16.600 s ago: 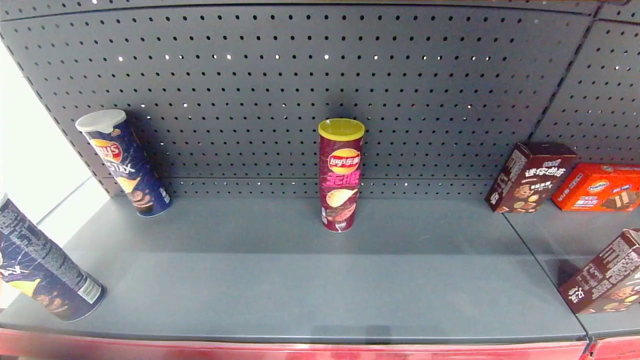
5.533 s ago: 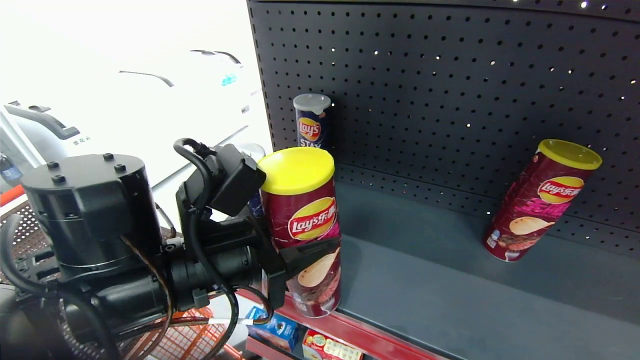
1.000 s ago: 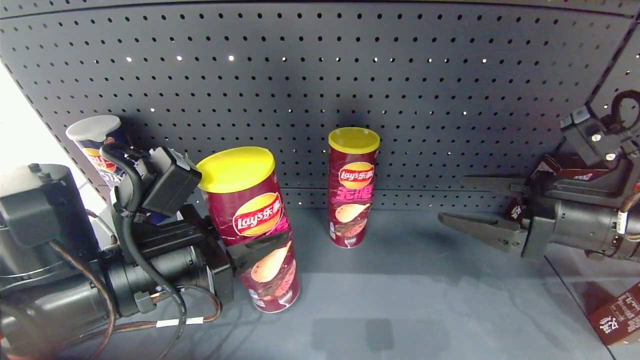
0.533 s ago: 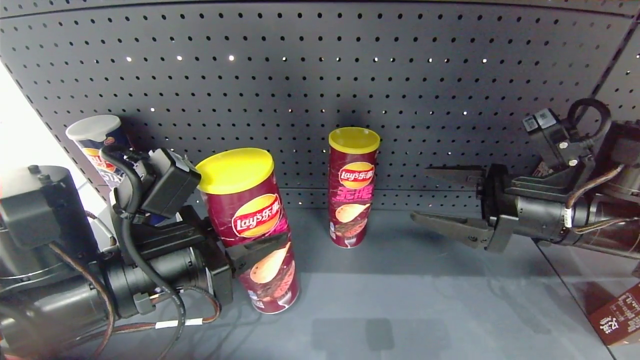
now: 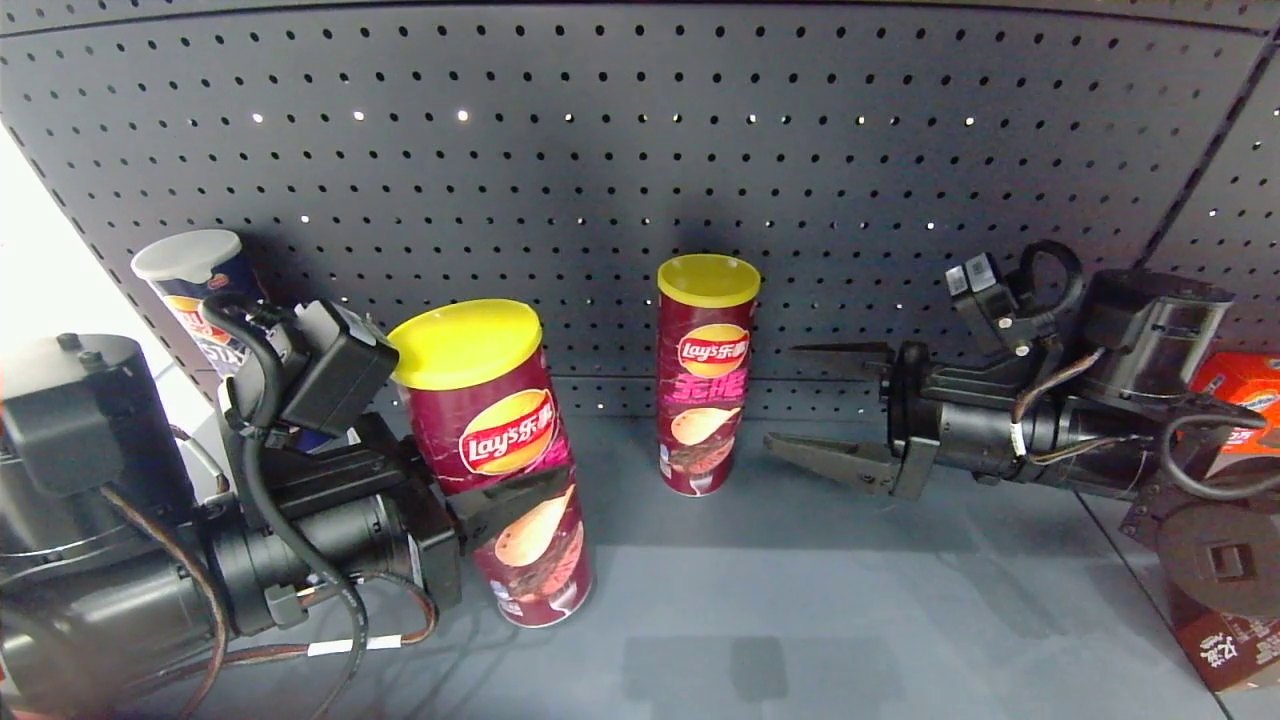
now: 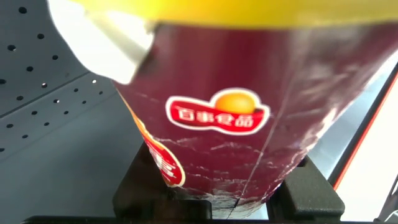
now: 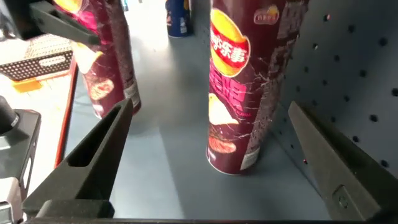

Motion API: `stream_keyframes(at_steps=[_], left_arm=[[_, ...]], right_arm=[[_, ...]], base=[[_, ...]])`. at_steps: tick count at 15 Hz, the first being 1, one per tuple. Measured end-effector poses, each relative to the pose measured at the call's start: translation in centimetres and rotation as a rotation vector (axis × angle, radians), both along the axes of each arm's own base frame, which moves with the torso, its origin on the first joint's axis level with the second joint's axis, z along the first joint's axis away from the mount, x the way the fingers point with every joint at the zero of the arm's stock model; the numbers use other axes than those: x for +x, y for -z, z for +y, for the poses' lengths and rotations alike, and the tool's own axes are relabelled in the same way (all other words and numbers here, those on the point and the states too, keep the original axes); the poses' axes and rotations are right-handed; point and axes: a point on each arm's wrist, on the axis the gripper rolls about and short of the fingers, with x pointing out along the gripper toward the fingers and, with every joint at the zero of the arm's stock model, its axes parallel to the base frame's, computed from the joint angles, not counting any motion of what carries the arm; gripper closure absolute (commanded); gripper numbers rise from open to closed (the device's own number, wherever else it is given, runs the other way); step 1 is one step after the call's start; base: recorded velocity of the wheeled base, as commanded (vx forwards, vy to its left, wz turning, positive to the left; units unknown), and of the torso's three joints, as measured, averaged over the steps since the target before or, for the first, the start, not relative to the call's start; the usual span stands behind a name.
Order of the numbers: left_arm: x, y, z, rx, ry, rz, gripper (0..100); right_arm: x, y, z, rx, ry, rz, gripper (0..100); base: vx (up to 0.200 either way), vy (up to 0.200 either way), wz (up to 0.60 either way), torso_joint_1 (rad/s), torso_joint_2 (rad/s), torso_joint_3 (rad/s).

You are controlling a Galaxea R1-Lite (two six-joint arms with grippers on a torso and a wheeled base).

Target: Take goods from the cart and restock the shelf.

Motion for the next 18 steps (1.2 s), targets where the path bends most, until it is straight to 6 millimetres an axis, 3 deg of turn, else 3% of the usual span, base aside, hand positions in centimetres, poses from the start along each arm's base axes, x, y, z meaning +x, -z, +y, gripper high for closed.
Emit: stream_keyframes(at_steps=[18], left_arm=[[-0.2, 0.5, 0.2, 0.005, -0.004, 0.013, 100]], right_arm=[[5.5, 4.3, 3.6, -0.037, -0.024, 0.076, 0]], base=[[0.0, 0.0, 0.0, 0.0, 0.0, 0.0]])
